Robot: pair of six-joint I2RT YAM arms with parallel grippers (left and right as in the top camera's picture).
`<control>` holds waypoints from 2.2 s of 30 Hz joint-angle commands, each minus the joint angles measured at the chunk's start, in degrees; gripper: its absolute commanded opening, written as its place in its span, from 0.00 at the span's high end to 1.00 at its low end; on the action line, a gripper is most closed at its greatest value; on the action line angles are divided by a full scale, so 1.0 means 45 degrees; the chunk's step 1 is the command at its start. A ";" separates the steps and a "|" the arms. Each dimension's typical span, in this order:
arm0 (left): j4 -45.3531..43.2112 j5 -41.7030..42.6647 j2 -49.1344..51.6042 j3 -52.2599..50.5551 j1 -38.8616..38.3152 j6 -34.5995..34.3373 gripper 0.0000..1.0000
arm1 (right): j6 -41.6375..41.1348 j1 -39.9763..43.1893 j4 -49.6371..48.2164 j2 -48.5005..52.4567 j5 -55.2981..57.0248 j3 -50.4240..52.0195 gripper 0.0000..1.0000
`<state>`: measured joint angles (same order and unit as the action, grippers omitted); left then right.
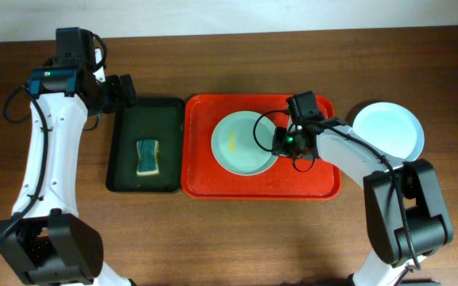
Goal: Clean dirty plates on tray and stack at the side
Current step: 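Hold the yellow-stained plate rim tilted with the right gripper, then lower the left gripper onto the sponge on the black tray, then grasp the sponge with the left gripper and lift it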
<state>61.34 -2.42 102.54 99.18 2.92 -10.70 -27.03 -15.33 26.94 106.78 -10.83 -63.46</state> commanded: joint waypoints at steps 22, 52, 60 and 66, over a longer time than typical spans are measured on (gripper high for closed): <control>0.1841 0.1540 -0.0053 -0.1384 -0.0374 0.0398 0.62 | 0.0000 0.0748 0.0685 -0.0049 -0.0631 0.0126 0.96; -0.4862 0.0253 0.0005 -0.7266 -0.1112 0.0865 0.70 | -0.0005 0.0743 0.0733 -0.0049 -0.0549 0.0126 0.96; -0.4862 0.0253 0.0699 -0.7271 -0.1112 0.0869 0.70 | -0.0005 0.0743 0.0733 -0.0049 -0.0539 0.0126 0.96; -0.4833 0.0340 0.0763 -0.7271 -0.1112 0.0869 0.70 | -0.0005 0.0743 0.0733 -0.0049 -0.0495 0.0126 0.96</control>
<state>39.57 -0.69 105.38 66.89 -2.13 -7.25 -27.18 -12.19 29.78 106.78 -15.09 -63.48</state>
